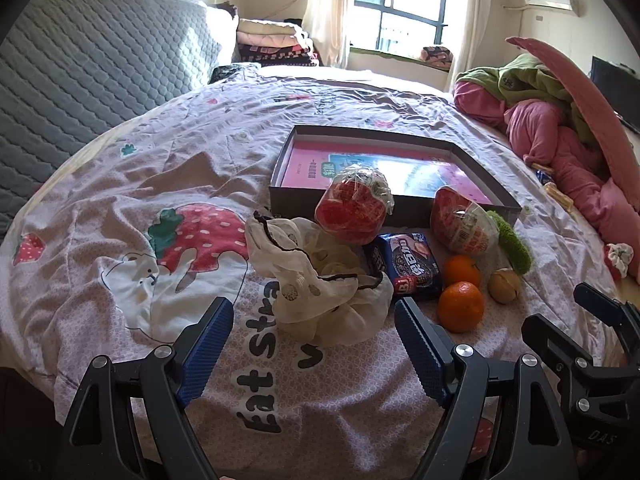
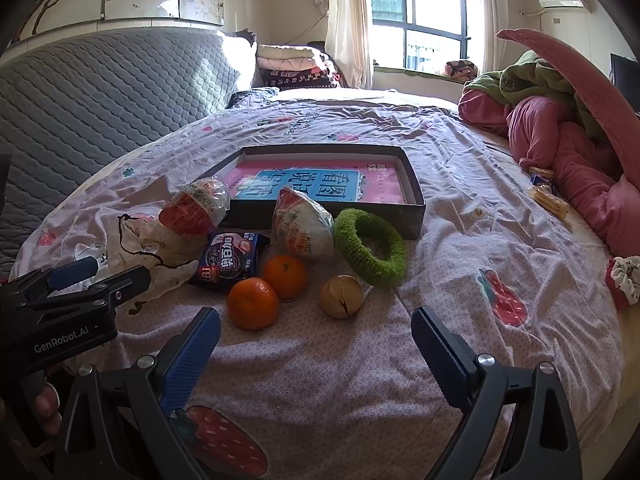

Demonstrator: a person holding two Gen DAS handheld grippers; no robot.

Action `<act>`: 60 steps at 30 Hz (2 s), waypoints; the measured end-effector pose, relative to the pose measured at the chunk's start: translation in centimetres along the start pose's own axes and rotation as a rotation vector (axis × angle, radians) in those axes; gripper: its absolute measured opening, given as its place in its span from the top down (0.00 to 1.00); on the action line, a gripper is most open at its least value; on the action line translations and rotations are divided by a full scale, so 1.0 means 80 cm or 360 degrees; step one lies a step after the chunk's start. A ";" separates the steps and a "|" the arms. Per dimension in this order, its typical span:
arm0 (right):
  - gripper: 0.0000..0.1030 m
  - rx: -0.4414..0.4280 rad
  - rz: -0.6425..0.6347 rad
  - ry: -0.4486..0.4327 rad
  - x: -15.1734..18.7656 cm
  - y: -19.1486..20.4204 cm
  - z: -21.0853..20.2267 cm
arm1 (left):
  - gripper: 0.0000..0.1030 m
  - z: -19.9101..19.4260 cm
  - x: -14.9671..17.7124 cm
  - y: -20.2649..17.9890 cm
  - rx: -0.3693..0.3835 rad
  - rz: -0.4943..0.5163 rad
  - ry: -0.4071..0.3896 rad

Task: Organize objects
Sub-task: 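Move left tool toward the white mesh bag while right tool approaches the orange, then close left tool on the white mesh bag while right tool grasps the orange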

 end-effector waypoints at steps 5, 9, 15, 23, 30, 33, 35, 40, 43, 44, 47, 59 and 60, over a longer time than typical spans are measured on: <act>0.06 -0.0015 -0.0003 0.0003 -0.001 0.003 0.002 | 0.19 0.000 -0.002 0.004 -0.0011 -0.0001 -0.0005; 0.06 -0.0025 -0.0020 0.0003 -0.005 0.012 0.003 | 0.19 0.001 -0.003 0.007 -0.0013 -0.0007 -0.0002; 0.06 -0.0041 -0.0037 0.0009 -0.009 0.022 0.006 | 0.19 0.001 -0.004 0.011 -0.0022 -0.0012 -0.0008; 0.06 -0.0054 -0.0042 0.0022 -0.011 0.030 0.012 | 0.19 0.003 -0.007 0.016 -0.0037 -0.0017 -0.0004; 0.06 -0.0070 -0.0053 0.0043 -0.011 0.038 0.019 | 0.19 0.007 -0.009 0.023 -0.0055 -0.0034 0.0009; 0.07 -0.0071 -0.0044 0.0056 -0.011 0.038 0.023 | 0.19 0.010 -0.011 0.026 -0.0060 -0.0043 0.0016; 0.07 -0.0072 -0.0035 0.0073 -0.011 0.039 0.026 | 0.19 0.012 -0.012 0.028 -0.0063 -0.0046 0.0023; 0.08 -0.0065 -0.0034 0.0109 -0.010 0.041 0.036 | 0.19 0.017 -0.014 0.033 -0.0065 -0.0054 0.0039; 0.08 -0.0067 -0.0025 0.0118 -0.010 0.043 0.040 | 0.19 0.020 -0.017 0.036 -0.0066 -0.0062 0.0046; 0.08 -0.0072 -0.0020 0.0119 -0.009 0.044 0.041 | 0.19 0.021 -0.018 0.037 -0.0059 -0.0065 0.0051; 0.08 -0.0079 0.0002 0.0139 -0.008 0.043 0.046 | 0.19 0.027 -0.020 0.039 -0.0055 -0.0075 0.0070; 0.23 -0.0088 0.0034 0.0209 -0.003 0.050 0.064 | 0.19 0.049 -0.025 0.050 0.0005 -0.0142 0.0168; 0.26 -0.0085 0.0037 0.0212 -0.003 0.050 0.065 | 0.19 0.050 -0.025 0.052 0.0010 -0.0153 0.0174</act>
Point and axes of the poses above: each gripper's, at about its wrist camera, not at the fingertips, and z roughly the way its jaws point, y to its left, x to its underside, the point moved 7 cm from there along z, roughly the way its jaws point, and after that the axes turned 15 degrees about -z, right-handed, at the moved point
